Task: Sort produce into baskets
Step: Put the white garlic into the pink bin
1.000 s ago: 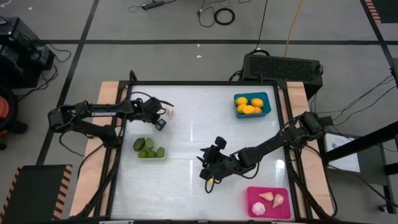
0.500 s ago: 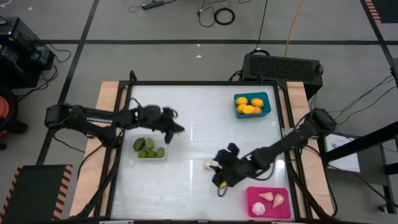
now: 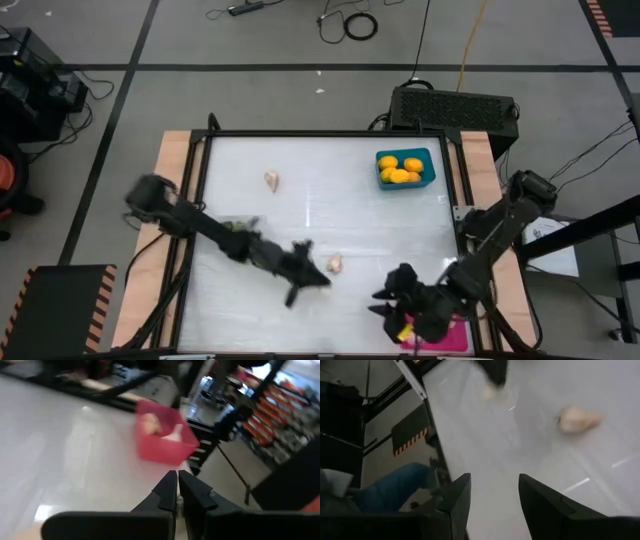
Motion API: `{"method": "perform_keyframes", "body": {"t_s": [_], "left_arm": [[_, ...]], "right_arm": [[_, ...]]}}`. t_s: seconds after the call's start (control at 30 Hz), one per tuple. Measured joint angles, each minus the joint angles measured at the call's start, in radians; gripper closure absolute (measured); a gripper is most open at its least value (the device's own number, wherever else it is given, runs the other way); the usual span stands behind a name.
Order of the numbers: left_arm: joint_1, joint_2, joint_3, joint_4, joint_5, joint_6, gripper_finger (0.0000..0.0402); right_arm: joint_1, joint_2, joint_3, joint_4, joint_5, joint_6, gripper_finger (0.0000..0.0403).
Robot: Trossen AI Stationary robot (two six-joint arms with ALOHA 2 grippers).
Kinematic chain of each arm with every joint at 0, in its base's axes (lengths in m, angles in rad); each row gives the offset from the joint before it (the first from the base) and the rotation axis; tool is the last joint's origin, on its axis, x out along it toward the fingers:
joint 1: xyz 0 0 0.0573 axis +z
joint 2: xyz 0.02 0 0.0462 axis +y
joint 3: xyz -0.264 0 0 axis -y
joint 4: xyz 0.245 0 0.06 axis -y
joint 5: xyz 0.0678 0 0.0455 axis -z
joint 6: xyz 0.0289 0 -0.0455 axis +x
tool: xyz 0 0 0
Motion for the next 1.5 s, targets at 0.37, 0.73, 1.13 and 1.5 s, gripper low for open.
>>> {"method": "perform_keyframes", "body": {"t_s": [0.37, 0.73, 1.13, 1.5], "left_arm": [[-0.051, 0.504, 0.658, -0.001, 0.097, 0.262, 0.0384], [0.006, 0.843, 1.142, -0.094, 0.097, 0.261, 0.0384], [0.025, 0.888, 1.216, -0.136, 0.083, 0.319, 0.0365], [0.021, 0.869, 1.216, -0.237, 0.120, 0.396, 0.0236]], "right_arm": [[0.132, -0.057, 0.000, -0.257, 0.030, 0.219, 0.0245], [0.186, -0.144, 0.000, -0.370, 0.032, 0.245, 0.0245], [0.186, -0.159, 0.000, -0.443, 0.027, 0.245, 0.0245], [0.185, -0.159, 0.000, -0.442, 0.028, 0.253, 0.0245]]}}
